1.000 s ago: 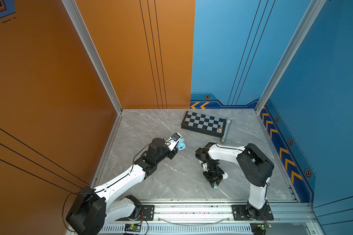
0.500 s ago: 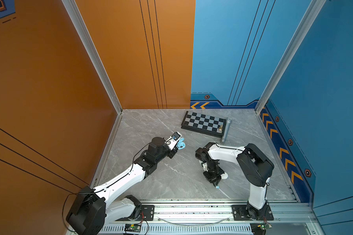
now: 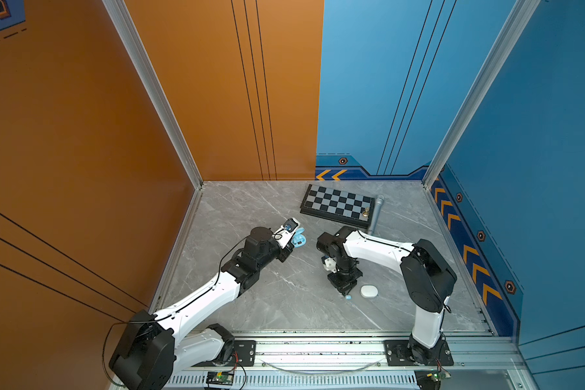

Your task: Insert the wireless bluetooth earbuds into the charging case

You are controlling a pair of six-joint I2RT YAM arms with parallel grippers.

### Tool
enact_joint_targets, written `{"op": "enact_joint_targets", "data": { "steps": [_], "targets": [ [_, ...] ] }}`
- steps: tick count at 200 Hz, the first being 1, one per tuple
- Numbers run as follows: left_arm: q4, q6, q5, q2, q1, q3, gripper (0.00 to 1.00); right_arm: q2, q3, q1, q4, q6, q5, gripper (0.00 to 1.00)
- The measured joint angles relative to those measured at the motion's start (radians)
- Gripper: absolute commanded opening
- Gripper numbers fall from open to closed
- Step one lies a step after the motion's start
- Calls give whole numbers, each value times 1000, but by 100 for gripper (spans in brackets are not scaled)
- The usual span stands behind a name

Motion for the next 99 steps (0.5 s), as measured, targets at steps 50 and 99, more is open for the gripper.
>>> {"op": "enact_joint_targets", "data": {
  "steps": [50,99],
  "targets": [
    [-2,-7,-33,-50,31,3,0,9,160,-20,-40,-116,75,10],
    [-27,2,-131,-150,56,2,0,191,413,-61,-56,-213,192,11]
  ]
}}
